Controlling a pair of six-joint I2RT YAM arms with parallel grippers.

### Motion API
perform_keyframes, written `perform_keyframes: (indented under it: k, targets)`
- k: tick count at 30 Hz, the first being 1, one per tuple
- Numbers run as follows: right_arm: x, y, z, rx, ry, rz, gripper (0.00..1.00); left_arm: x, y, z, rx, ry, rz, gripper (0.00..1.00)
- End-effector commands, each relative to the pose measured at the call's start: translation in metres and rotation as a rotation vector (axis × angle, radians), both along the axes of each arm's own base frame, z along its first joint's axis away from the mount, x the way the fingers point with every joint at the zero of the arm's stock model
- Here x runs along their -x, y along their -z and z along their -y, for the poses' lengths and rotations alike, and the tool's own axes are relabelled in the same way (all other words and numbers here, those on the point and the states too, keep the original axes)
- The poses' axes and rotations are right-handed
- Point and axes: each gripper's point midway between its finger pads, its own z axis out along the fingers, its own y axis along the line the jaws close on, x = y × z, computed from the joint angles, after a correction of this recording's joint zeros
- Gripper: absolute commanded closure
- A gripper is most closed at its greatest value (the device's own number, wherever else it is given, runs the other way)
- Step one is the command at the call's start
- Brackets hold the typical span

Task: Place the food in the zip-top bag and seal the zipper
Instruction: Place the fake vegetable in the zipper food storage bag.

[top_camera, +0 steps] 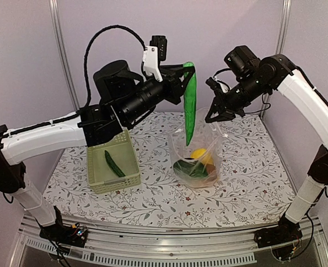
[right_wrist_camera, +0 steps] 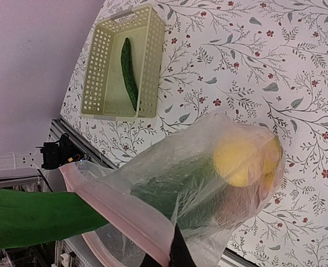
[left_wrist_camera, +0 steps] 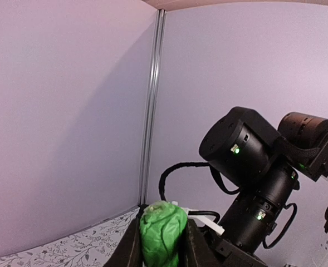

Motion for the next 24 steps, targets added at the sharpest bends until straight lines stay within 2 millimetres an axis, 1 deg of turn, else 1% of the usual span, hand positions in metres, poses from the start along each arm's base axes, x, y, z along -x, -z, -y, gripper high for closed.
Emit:
perform_keyframes:
  k: [1,4,7,9,13,15,17,20,21,22,23,24]
  targets:
    - [0.010,-0.006,-0.010,-0.082,-0.015,-0.041,1.00,0.003,-0.005,-0.002,0.117,-0.086,0.109,1.00]
    - [0.009,-0.001,-0.013,-0.086,-0.009,-0.068,1.00,0.003,0.009,0.002,0.128,-0.122,0.122,1.00]
    - [0.006,0.002,-0.014,-0.091,0.000,-0.084,1.00,0.006,0.027,0.007,0.119,-0.151,0.141,1.00]
    - [0.005,0.002,-0.013,-0.106,0.010,-0.102,1.00,0.009,0.048,0.009,0.098,-0.175,0.159,1.00]
    - [-0.003,0.002,-0.004,-0.122,0.048,-0.124,1.00,0.015,0.072,0.013,0.077,-0.224,0.190,1.00]
    - [-0.006,0.003,0.000,-0.122,0.061,-0.128,1.00,0.016,0.083,0.019,0.042,-0.228,0.198,1.00]
    - [-0.007,0.004,0.001,-0.126,0.061,-0.129,1.00,0.016,0.094,0.024,-0.003,-0.243,0.200,0.98]
    - [-0.009,0.001,0.000,-0.140,0.058,-0.117,1.00,0.021,0.110,0.027,-0.080,-0.257,0.222,0.88]
    - [-0.010,0.001,0.001,-0.144,0.059,-0.112,1.00,0.022,0.114,0.027,-0.105,-0.269,0.225,0.81]
    - [-0.012,-0.001,0.001,-0.150,0.060,-0.105,1.00,0.023,0.116,0.026,-0.125,-0.278,0.219,0.66]
    - [-0.014,-0.002,0.003,-0.154,0.063,-0.096,1.00,0.024,0.116,0.026,-0.147,-0.281,0.207,0.54]
    - [-0.017,-0.002,0.005,-0.152,0.070,-0.089,1.00,0.025,0.110,0.025,-0.159,-0.275,0.197,0.45]
